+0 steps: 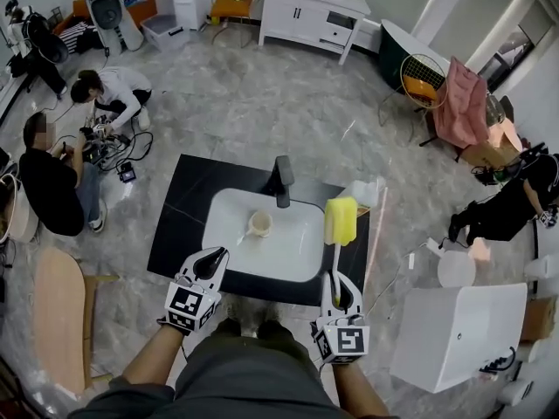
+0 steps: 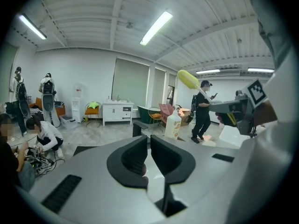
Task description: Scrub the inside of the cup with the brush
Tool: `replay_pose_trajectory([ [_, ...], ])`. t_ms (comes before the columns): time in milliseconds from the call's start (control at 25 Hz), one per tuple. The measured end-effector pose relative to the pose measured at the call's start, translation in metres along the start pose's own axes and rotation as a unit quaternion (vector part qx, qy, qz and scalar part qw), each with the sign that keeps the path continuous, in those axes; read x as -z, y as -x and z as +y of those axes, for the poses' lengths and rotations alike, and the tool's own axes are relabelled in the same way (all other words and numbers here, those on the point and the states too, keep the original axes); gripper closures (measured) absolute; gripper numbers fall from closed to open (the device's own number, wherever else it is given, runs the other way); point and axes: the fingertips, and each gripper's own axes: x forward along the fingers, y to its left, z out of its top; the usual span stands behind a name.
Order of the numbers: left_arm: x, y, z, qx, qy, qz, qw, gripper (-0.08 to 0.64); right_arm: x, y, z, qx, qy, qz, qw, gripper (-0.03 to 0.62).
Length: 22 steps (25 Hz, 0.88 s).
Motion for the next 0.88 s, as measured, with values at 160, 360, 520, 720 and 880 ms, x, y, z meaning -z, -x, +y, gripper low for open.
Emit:
replay_pose_trajectory([
  [160, 0.03, -0.04, 0.005, 0.003, -0.014, 0.04, 0.9991, 0.503, 0.011, -0.013, -0.016, -0.005, -0.004, 0.013, 1.0, 0.575],
  [360, 0.066, -0.083, 0.017, 0.005, -0.025, 0.085, 0.9961, 0.416, 0.028, -0.03, -0.029, -0.01, -0.007, 0.028, 1.0, 0.575],
  [520, 0.07, -0.102, 0.022, 0.006, -0.01, 0.083, 0.9965, 0.336, 0.034, -0.044, -0.04, -0.012, -0.011, 0.033, 0.999, 0.575],
  [720, 0.069, -0.103, 0.019, 0.011, 0.006, 0.081, 0.9967, 0.244, 0.033, -0.047, -0.043, -0.013, -0.014, 0.034, 0.999, 0.575],
  [880, 0.071, -0.102, 0.018, 0.013, -0.011, 0.089, 0.9959, 0.247, 0.032, -0.05, -0.042, -0.014, -0.013, 0.032, 0.999, 0.575],
])
